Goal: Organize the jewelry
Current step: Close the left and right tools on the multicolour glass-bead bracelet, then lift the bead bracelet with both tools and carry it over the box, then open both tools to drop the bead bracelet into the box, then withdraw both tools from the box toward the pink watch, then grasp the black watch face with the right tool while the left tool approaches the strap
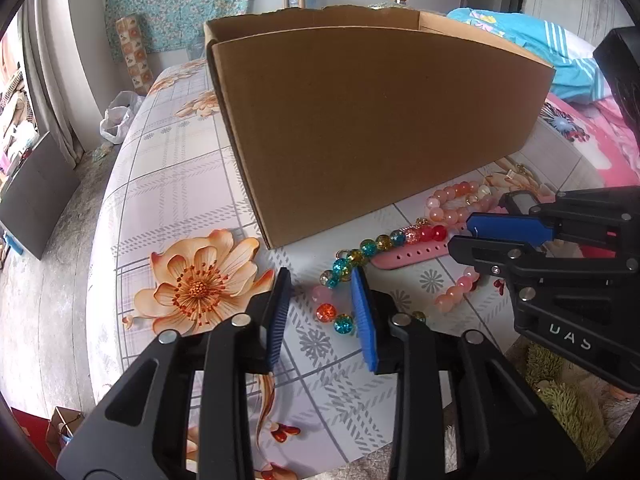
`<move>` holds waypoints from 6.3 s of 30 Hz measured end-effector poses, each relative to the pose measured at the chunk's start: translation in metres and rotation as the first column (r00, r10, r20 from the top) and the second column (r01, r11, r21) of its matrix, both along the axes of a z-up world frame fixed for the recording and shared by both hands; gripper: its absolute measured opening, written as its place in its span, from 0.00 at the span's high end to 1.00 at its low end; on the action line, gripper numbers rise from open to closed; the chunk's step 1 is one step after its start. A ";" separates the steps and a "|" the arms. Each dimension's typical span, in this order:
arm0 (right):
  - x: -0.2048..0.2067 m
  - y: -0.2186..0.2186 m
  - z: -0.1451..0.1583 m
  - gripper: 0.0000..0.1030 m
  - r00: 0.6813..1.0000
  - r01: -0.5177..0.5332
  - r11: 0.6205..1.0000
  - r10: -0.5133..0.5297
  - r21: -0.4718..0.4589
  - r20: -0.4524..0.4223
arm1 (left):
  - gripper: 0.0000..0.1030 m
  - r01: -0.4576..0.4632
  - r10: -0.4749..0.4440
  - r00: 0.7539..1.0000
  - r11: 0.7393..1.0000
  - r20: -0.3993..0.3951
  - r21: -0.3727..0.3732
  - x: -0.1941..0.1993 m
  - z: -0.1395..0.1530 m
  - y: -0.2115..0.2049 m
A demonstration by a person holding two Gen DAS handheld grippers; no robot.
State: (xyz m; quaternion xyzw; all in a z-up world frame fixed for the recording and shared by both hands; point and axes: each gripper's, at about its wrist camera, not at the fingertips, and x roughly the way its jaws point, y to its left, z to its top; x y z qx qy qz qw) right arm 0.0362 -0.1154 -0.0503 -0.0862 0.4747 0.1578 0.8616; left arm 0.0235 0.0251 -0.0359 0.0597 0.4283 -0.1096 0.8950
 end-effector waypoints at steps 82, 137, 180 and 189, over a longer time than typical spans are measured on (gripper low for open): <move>0.000 -0.132 0.137 0.40 0.972 -0.120 0.928 0.037 0.351 0.234 | 0.43 -0.057 0.101 0.970 0.979 0.222 -0.196 -0.028 0.111 0.038; 0.044 -0.127 0.011 0.49 0.944 -0.266 0.931 0.304 0.250 -0.126 | 0.69 -0.003 0.002 1.000 0.999 -0.008 -0.047 -0.018 -0.001 -0.042; 0.029 -0.115 0.003 0.51 0.919 -0.391 0.920 0.391 0.019 -0.041 | 0.54 -0.093 0.085 0.996 0.956 -0.043 -0.279 0.004 -0.003 -0.038; 0.029 -0.115 0.003 0.51 0.920 -0.389 0.921 0.390 0.023 -0.041 | 0.51 -0.062 0.050 0.997 0.959 -0.050 -0.278 0.009 -0.005 -0.035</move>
